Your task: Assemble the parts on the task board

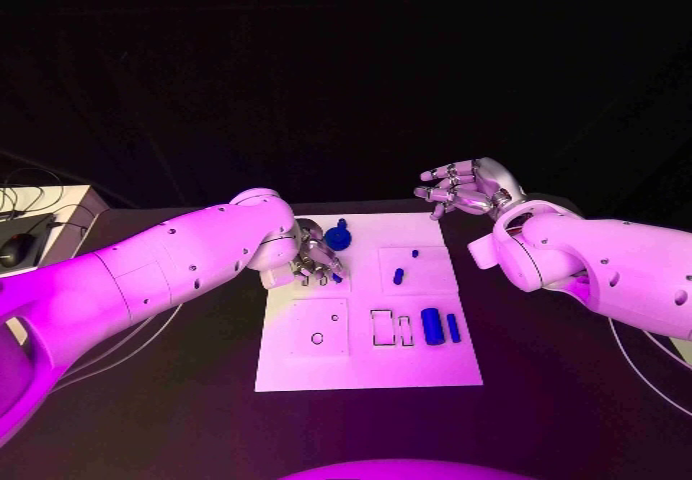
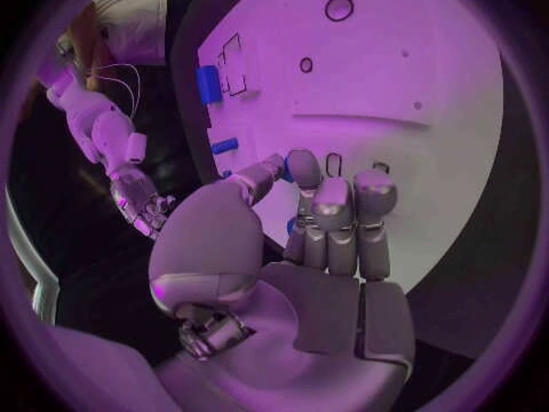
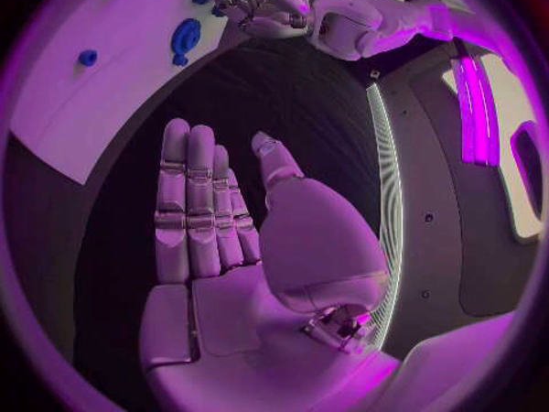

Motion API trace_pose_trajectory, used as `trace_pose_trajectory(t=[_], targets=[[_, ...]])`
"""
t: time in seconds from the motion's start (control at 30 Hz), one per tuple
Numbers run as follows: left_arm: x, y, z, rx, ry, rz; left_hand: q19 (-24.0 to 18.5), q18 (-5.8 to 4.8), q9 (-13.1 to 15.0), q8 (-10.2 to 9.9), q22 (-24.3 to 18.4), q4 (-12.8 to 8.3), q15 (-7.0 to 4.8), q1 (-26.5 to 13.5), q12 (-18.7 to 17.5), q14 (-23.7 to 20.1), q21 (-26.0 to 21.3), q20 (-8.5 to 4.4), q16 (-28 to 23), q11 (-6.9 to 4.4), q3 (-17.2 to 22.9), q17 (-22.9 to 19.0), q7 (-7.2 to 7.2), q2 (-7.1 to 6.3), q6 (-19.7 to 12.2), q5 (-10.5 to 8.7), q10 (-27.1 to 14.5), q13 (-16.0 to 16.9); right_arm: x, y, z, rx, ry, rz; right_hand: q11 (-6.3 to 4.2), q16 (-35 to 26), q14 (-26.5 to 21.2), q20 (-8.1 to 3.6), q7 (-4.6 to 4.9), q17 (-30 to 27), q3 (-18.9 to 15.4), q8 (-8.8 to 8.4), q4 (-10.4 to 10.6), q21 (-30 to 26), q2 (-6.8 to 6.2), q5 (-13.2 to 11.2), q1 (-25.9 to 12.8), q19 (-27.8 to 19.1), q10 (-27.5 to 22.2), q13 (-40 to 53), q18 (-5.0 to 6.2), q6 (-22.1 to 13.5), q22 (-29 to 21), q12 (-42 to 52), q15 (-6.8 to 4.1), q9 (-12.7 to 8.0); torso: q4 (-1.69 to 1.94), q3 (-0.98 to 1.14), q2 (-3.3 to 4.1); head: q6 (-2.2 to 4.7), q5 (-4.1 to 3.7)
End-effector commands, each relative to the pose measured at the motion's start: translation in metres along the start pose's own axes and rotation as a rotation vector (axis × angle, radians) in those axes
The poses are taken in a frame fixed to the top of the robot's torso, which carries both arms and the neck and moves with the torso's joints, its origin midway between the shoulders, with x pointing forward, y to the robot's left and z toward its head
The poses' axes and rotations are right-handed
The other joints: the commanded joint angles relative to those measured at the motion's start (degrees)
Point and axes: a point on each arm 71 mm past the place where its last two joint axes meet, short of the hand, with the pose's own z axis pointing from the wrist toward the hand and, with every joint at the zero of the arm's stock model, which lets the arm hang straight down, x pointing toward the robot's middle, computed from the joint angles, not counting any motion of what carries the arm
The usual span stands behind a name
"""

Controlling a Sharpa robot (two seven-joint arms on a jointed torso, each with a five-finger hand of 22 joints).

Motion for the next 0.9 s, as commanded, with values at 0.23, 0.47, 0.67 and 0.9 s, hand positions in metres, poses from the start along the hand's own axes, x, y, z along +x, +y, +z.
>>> trace_pose_trajectory(t=[0.23, 0.47, 0.67, 0.9], targets=[[0.002, 0.001, -0.001, 0.027, 0.005, -0.041, 0.58, -0.69, 1.93, 1.59, 1.03, -6.1, -0.33, 0.81, -0.5, 0.22, -0.03, -0.35, 0.38, -0.44, 5.58, 0.89, -0.23, 1.84, -0.32, 1.88, 1.14, -1.16, 0.002, 0.001, 0.001, -0.008, 0.024, -0.011, 0.01, -0.35, 0.24, 0.1, 0.53, -0.1, -0.18, 0.2, -0.05, 0.39, 0.42, 0.22, -0.17, -0.49, -0.24, -0.06, -0.67, -0.08, -0.11, 0.02, 0.13, -0.02, 0.0, 0.06, -0.04, -0.14, 0.32], [0.001, 0.005, -0.005, 0.026, -0.008, -0.069, 1.09, -0.89, 2.39, 2.44, 2.02, -6.24, -0.46, 0.03, -0.69, 0.39, 0.29, -0.49, 0.69, -0.7, 5.28, 1.44, -0.55, 0.76, -0.06, 8.6, 2.14, -2.45, 0.002, 0.0, 0.001, -0.008, 0.026, -0.016, 0.02, -0.4, 0.25, 0.12, 0.55, -0.11, -0.21, 0.19, 0.02, 0.47, 0.41, 0.23, -0.25, -0.54, -0.28, -0.08, -0.67, -0.11, -0.33, 0.02, 0.14, -0.02, 0.1, 0.04, -0.15, -0.03, 0.5], [0.0, 0.011, -0.01, 0.021, -0.012, -0.093, 1.42, -1.11, 2.56, 2.97, 2.72, -6.77, -0.55, -1.2, -0.8, 0.55, 0.57, -0.59, 1.02, -0.92, 5.4, 1.83, -0.92, 0.31, 0.46, 12.17, 3.24, -3.81, 0.002, -0.001, 0.002, -0.008, 0.028, -0.02, 0.02, -0.4, 0.25, 0.12, 0.55, -0.11, -0.21, 0.19, 0.02, 0.47, 0.41, 0.23, -0.25, -0.54, -0.28, -0.08, -0.67, -0.11, -0.33, 0.02, 0.14, -0.02, 0.36, 0.14, -0.51, -0.36, 0.7], [0.0, 0.019, -0.016, 0.011, -0.031, -0.112, 2.07, -1.51, 2.44, 3.51, 3.74, -7.19, -0.71, -2.61, -0.99, 0.75, 1.05, -0.78, 1.31, -1.33, 4.89, 1.95, -1.62, -0.2, 1.7, 16.14, 5.2, -6.24, 0.001, -0.002, 0.002, -0.006, 0.029, -0.024, 0.02, -0.4, 0.25, 0.12, 0.55, -0.11, -0.21, 0.19, 0.02, 0.47, 0.41, 0.23, -0.25, -0.54, -0.28, -0.08, -0.67, -0.11, -0.33, 0.02, 0.14, -0.02, 0.55, 0.17, -0.89, -0.79, 0.92]])
